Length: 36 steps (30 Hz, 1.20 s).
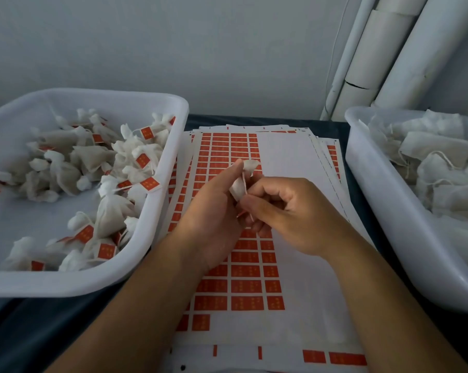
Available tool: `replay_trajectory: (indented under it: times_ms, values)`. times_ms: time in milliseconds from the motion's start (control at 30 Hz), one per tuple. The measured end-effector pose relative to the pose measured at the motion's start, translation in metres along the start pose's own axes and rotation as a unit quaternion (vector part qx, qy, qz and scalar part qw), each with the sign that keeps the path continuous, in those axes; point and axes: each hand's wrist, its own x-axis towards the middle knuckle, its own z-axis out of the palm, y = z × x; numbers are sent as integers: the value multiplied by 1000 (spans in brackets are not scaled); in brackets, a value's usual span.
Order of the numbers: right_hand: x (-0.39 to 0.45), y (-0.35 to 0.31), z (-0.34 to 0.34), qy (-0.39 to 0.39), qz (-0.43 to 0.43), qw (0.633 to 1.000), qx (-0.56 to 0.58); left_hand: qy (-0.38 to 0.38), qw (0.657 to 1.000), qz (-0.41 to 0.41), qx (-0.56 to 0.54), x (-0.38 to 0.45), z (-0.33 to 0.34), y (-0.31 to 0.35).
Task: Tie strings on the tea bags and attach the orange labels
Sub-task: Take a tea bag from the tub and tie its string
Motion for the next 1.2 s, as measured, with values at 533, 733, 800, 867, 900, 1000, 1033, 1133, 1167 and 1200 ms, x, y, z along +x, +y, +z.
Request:
replay_trajectory:
  times_ms: [533,733,800,867,900,1000,1033,1133,1167,1200]
  values:
    - [3,7,-18,59,86,959,263,8,998,48,-38,-3,4,3]
    - [3,5,-19,113,78,957,254,36,983,52,170,-3,4,2]
    - [3,4,-19,127,39,972,195,33,953,50,298,-5,0,1]
    - [2,3,-19,136,-2,983,121,21,912,51,407,-6,-4,0]
    - [1,2,-19,138,-22,987,85,13,903,58,425,-7,-5,-1]
    - [-1,2,-20,136,-72,988,-3,6,882,83,464,-3,-6,-4]
    - [-1,2,-20,134,-78,988,-28,3,868,96,488,-2,-6,-5]
    - [-1,3,-18,116,-85,986,-78,-16,819,158,551,-1,-4,-11]
    - [-2,3,-18,109,-84,986,-92,-21,801,181,570,-2,-2,-12]
    - [-2,3,-17,102,-83,986,-104,-25,786,202,584,-3,-1,-14]
